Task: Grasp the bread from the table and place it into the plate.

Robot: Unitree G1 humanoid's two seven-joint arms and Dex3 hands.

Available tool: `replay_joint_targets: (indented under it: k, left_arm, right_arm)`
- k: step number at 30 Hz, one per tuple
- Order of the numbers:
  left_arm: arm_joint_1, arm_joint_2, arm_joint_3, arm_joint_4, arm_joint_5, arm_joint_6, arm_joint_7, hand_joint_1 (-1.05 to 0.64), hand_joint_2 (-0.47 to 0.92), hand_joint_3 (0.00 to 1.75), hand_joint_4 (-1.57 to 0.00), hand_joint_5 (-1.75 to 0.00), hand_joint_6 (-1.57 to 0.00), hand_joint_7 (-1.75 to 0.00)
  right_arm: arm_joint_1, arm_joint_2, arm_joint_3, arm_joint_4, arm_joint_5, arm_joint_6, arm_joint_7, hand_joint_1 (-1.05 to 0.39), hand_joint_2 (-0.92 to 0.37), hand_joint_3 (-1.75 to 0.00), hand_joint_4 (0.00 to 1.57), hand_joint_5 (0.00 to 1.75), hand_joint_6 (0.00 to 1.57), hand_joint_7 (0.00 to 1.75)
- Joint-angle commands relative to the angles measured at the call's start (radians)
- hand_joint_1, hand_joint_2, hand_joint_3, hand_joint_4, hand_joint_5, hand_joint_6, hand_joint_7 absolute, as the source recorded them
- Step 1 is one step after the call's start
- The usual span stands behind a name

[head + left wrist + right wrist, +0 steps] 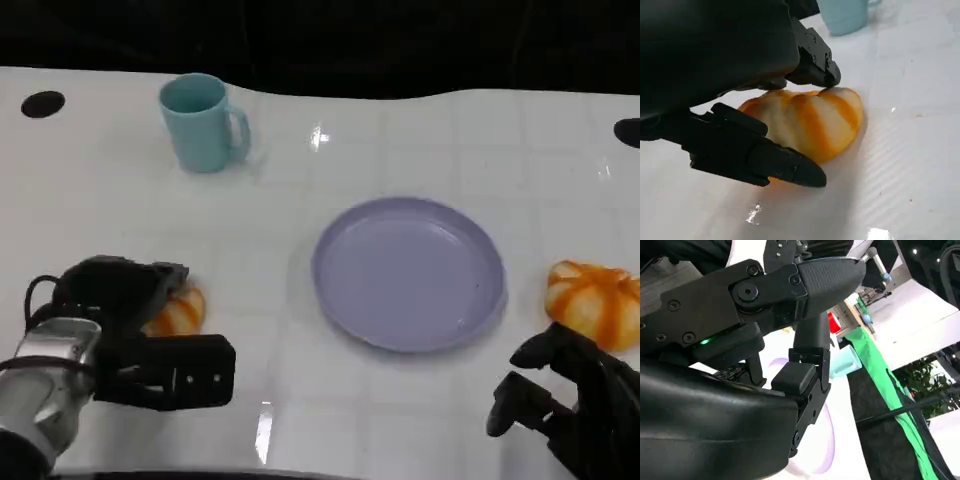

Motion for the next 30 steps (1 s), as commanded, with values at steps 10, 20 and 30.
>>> replay_joint_targets:
  k: [10, 20, 30]
  left_arm:
    - [-0.031, -0.019, 0.013, 0.209, -0.088, -0.269, 0.468, -0.27, 0.92, 0.53, -0.81, -1.75, -0.56, -1.74]
    - [-0.057, -0.064, 0.112, 0.140, -0.272, -0.297, 0.339, -0.21, 0.57, 1.07, -0.86, -1.75, -0.66, -1.75]
    - [-0.119, -0.079, 0.101, 0.085, -0.282, -0.315, 0.269, -0.21, 0.49, 1.16, -0.85, -1.75, -0.64, -1.75]
  right_arm:
    - [-0.006, -0.006, -0.014, 0.017, 0.005, -0.016, 0.008, -0.53, -0.92, -0.18, 0.73, 1.56, 0.80, 1.08]
    - [-0.006, -0.009, -0.013, 0.018, 0.000, -0.012, -0.001, -0.52, -0.92, -0.18, 0.74, 1.53, 0.80, 1.06]
    - [-0.009, -0.010, -0.012, 0.019, -0.001, -0.009, -0.004, -0.52, -0.92, -0.19, 0.73, 1.54, 0.80, 1.06]
